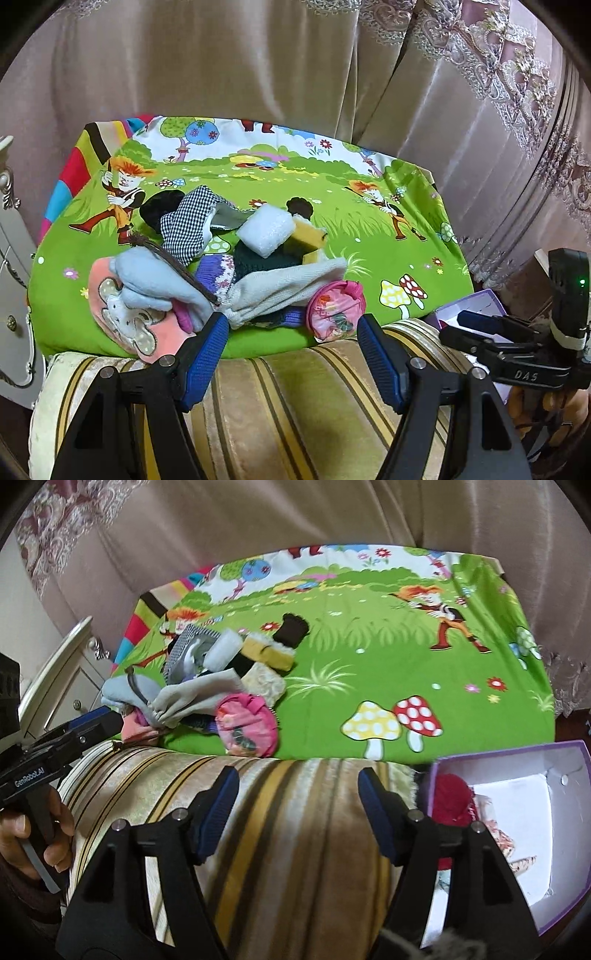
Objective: Organize soft objects
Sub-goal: 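Move both tools back over the remaining soft items, then grasp the grey herringbone cloth with the left tool while the right grasps the pink purse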
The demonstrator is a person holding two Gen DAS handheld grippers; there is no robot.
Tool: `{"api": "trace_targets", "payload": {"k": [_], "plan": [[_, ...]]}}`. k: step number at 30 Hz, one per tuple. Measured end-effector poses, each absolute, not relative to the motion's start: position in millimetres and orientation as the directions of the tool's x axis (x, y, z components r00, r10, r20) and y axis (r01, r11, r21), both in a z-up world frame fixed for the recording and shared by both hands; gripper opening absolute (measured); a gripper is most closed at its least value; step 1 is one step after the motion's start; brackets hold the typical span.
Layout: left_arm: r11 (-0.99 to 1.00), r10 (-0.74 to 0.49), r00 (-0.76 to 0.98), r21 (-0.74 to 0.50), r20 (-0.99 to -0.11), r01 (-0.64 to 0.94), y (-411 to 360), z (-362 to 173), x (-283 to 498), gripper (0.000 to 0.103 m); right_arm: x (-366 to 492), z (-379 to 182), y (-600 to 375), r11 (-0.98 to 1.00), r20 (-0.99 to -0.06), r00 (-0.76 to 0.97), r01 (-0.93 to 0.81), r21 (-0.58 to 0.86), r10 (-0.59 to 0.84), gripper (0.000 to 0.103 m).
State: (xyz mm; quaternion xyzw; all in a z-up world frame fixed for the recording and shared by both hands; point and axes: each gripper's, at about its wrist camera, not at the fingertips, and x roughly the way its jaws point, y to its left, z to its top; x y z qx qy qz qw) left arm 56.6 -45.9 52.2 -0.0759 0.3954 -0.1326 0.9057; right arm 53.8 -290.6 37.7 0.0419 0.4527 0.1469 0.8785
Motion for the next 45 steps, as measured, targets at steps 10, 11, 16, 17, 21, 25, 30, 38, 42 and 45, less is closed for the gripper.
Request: {"api": "trace_targets", "payload": {"k": [10, 11, 16, 17, 21, 25, 30, 38, 42, 45], "plan": [[0.961, -0.230, 0.602, -0.082, -0.764, 0.264, -60, 43, 93, 0.073, 79, 25, -248, 0.948, -0.827, 0.485, -0.269, 0.170, 0.286, 0.086], [0.959, -0.224, 0.592, -0.068, -0.774, 0.274, -62, 40, 99, 0.073, 81, 23, -244, 0.948, -0.831, 0.479, -0.272, 0.165, 0.282, 0.086], [0.944, -0.199, 0.539, -0.013, -0.819, 0.328, -74, 26, 123, 0.073, 92, 12, -224, 0.944, -0.860, 0.440, -0.303, 0.130, 0.259, 0.086], [0.943, -0.185, 0.528, 0.002, -0.829, 0.334, -76, 21, 129, 0.073, 93, 11, -222, 0.944, -0.863, 0.437, -0.305, 0.125, 0.255, 0.086], [0.926, -0.173, 0.498, 0.032, -0.850, 0.376, -81, 10, 137, 0.073, 101, 3, -210, 0.945, -0.876, 0.419, -0.307, 0.109, 0.237, 0.086], [0.915, -0.184, 0.471, 0.024, -0.863, 0.402, -81, 1, 143, 0.045, 110, -5, -202, 0.950, -0.888, 0.408, -0.300, 0.091, 0.214, 0.086], [0.922, -0.272, 0.472, -0.086, -0.839, 0.378, -64, 3, 147, 0.027, 118, -13, -195, 0.956, -0.901, 0.392, -0.284, 0.073, 0.186, 0.086], [0.912, -0.398, 0.523, -0.264, -0.753, 0.314, -38, 10, 147, 0.020, 133, -21, -187, 0.966, -0.913, 0.384, -0.254, 0.040, 0.138, 0.086], [0.903, -0.428, 0.540, -0.311, -0.725, 0.297, -31, 11, 148, 0.020, 139, -24, -179, 0.966, -0.917, 0.382, -0.256, 0.019, 0.119, 0.086], [0.893, -0.449, 0.553, -0.342, -0.701, 0.292, -25, 12, 147, 0.020, 144, -27, -176, 0.969, -0.918, 0.379, -0.248, 0.019, 0.115, 0.086]]}}
